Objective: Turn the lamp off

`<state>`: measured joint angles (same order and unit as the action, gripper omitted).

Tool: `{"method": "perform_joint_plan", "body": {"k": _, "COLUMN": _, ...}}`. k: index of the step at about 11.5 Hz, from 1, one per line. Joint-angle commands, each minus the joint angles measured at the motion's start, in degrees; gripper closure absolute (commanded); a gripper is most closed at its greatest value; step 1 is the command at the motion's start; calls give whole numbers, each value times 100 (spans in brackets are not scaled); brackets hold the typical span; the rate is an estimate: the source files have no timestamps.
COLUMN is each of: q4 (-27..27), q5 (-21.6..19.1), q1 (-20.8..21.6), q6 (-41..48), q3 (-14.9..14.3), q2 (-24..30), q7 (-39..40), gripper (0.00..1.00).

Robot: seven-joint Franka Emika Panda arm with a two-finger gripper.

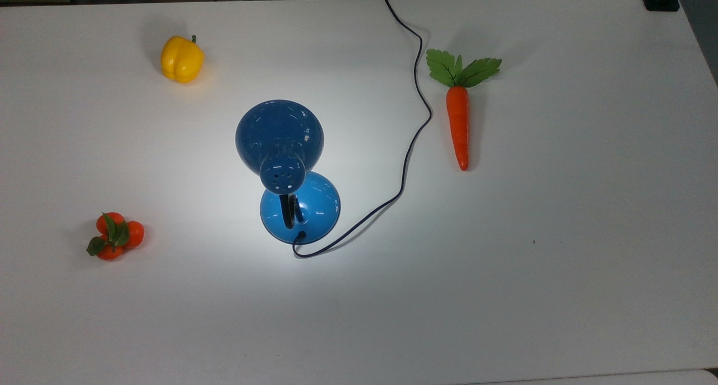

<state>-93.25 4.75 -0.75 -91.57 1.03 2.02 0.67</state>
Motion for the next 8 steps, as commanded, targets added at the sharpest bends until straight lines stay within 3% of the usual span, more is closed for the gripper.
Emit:
{"method": "perform_joint_plan", "body": {"k": 1, "q4": -78, "q5": 43, "q1": 163, "q6": 166, "q3": -15, "q2": 1, "q7": 91, "gripper": 0}}
{"method": "perform_joint_plan", "body": {"k": 8, "q4": -17, "q5": -9, "q1": 163, "q6": 105, "q3": -6, "q2": -184, "q7": 82, "gripper": 0}}
